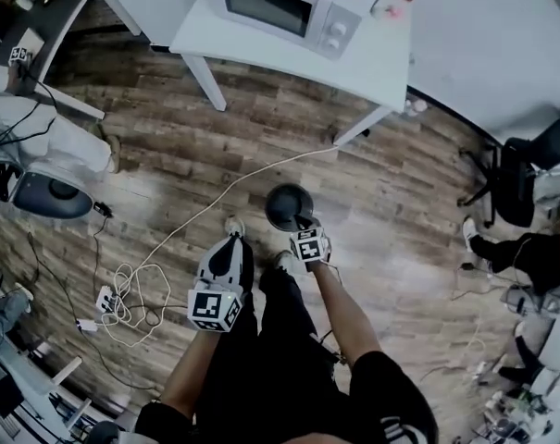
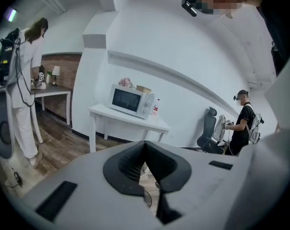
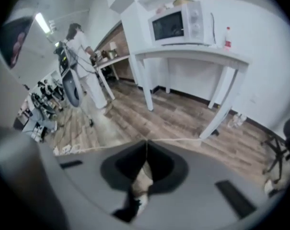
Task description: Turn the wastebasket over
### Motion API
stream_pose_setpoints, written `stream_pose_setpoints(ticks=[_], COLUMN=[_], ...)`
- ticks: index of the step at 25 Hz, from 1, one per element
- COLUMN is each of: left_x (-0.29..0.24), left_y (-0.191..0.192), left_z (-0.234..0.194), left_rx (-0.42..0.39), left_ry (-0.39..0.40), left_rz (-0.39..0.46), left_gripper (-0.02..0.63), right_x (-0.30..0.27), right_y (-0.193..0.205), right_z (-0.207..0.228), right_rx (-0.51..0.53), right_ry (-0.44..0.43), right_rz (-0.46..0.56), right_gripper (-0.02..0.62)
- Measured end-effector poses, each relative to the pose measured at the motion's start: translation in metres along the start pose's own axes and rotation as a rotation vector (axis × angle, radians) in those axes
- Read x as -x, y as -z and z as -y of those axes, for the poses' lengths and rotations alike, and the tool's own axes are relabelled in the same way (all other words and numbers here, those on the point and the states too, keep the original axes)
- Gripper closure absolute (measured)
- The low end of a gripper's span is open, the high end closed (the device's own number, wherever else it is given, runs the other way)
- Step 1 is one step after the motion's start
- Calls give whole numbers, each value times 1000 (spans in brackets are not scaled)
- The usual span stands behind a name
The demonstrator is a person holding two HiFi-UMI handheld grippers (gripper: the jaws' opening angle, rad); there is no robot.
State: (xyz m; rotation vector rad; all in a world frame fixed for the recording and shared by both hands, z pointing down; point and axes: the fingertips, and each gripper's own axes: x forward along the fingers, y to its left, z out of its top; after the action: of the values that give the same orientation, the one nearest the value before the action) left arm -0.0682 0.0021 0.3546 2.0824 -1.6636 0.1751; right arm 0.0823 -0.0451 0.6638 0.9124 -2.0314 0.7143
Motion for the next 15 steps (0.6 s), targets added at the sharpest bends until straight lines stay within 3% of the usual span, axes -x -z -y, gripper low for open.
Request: stream_pose_setpoints(ticks=[4, 10, 15], left_x=[38, 65, 77], left_y=[-38, -97, -139], left_z=[7, 27, 28], left_rx=[-25, -69, -126], left_ry=[2, 75, 119], left_rz=[36, 120, 179], left_gripper=[572, 572, 572], right_x=[80, 203, 287], right_y=[-58, -129, -188], right_z=[-24, -46, -69], right_rx=[-92, -214, -256], right_ry=[-2, 44, 84], right_rz=[159, 383, 579], right_gripper=[563, 563, 563])
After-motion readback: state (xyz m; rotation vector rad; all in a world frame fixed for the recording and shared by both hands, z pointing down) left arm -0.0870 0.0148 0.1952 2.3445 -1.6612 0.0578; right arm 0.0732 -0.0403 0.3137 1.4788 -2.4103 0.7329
